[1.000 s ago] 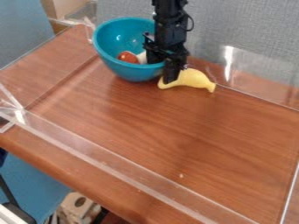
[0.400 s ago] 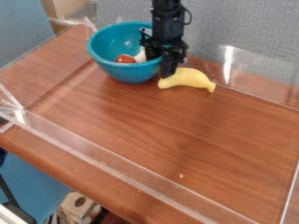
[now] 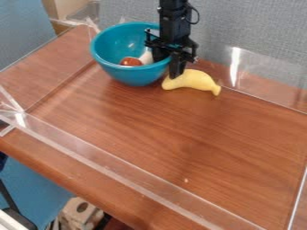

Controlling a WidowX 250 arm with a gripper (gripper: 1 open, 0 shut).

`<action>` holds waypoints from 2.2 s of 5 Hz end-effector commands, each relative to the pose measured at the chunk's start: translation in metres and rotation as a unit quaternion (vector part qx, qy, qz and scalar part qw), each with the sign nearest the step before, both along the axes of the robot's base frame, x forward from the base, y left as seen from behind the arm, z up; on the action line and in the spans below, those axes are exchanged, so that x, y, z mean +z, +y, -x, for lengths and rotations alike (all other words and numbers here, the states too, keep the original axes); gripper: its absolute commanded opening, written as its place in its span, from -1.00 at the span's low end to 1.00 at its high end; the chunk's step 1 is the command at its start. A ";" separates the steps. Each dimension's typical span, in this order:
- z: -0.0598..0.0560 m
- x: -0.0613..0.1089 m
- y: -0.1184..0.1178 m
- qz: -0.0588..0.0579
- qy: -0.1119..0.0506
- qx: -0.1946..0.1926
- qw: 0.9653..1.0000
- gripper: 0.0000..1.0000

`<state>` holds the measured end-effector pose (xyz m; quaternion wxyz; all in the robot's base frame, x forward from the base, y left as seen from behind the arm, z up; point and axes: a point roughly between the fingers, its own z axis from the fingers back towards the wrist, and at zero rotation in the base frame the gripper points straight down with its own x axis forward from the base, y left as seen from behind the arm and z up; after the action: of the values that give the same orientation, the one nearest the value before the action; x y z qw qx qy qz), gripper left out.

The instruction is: Remove the yellow object from the blue bowl and put it on the table

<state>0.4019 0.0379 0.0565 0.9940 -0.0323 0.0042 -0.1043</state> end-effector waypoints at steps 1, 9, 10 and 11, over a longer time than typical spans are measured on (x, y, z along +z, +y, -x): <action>-0.013 0.014 0.004 0.001 -0.030 -0.001 1.000 -1.00; -0.004 0.026 0.031 0.033 -0.038 -0.040 0.998 -1.00; -0.004 0.033 0.030 0.035 -0.039 -0.018 0.998 -1.00; -0.011 0.036 0.029 0.040 -0.037 -0.051 0.997 -1.00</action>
<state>0.4069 0.0587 0.0735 0.9858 -0.0780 -0.0047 -0.1488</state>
